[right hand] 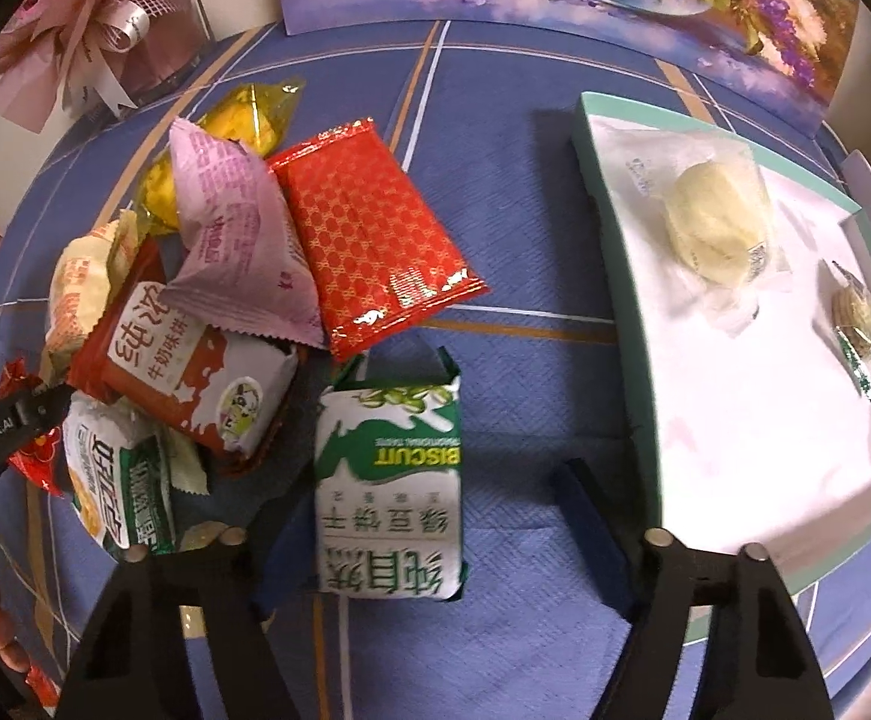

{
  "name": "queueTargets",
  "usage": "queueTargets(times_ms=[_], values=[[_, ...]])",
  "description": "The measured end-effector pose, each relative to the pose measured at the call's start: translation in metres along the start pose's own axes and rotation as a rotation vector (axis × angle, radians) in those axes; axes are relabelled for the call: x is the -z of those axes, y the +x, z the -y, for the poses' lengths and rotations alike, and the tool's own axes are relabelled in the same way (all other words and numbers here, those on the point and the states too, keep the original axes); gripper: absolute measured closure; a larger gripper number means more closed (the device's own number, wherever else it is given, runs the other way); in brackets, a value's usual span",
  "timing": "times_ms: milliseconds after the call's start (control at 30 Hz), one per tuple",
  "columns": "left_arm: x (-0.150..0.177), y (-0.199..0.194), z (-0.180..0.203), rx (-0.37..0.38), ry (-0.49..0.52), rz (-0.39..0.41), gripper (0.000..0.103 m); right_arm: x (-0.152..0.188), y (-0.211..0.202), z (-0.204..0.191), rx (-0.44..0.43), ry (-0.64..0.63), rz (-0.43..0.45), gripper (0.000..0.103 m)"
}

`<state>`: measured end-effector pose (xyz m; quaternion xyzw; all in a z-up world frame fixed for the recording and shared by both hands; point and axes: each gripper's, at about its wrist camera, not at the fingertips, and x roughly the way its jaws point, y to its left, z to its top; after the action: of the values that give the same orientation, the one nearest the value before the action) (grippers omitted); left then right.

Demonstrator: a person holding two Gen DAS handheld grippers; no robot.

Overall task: Organize snacks
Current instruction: 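Grasp the green-white BISCUIT pack with the right tool while the left tool grasps the red foil pack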

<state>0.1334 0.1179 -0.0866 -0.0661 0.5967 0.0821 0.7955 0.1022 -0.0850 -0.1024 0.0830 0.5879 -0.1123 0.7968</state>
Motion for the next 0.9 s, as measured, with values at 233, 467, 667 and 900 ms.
queueTargets(times_ms=[233,467,667,900], values=[[0.011,-0.001,0.002,-0.001,-0.006,-0.028,0.047,0.003,-0.011,0.019,-0.008,-0.019,0.008,0.052],[0.010,-0.001,0.013,-0.012,0.010,-0.041,0.047,0.019,-0.022,0.031,-0.026,-0.031,0.010,0.060],[0.008,-0.003,0.017,-0.017,0.003,-0.038,0.050,0.017,-0.029,0.046,-0.057,-0.020,0.012,0.061],[0.009,-0.016,0.024,-0.025,-0.018,0.001,0.052,0.013,-0.053,0.061,-0.108,-0.011,0.056,0.061]])
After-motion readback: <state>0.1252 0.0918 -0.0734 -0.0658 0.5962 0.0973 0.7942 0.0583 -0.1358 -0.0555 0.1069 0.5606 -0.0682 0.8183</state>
